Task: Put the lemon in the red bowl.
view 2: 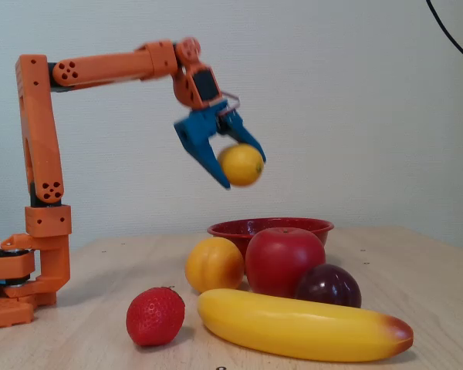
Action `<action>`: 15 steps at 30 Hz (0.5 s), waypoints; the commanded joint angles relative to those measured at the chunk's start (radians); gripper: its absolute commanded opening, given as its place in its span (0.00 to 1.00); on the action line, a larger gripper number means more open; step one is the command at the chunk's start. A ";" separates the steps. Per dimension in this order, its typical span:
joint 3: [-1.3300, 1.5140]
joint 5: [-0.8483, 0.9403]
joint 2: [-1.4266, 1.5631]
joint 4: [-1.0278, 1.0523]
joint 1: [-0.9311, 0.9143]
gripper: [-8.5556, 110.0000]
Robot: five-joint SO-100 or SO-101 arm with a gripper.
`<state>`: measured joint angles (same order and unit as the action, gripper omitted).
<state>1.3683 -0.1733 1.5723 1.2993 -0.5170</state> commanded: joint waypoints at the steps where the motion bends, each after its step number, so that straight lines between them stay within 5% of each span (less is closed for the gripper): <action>1: 0.009 -0.063 0.074 -0.103 -0.037 0.07; 7: 0.117 -0.083 -0.011 -0.261 -0.051 0.08; 15: 0.164 -0.069 -0.118 -0.374 -0.066 0.24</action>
<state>1.5677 -0.2286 1.4113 0.9618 -0.5538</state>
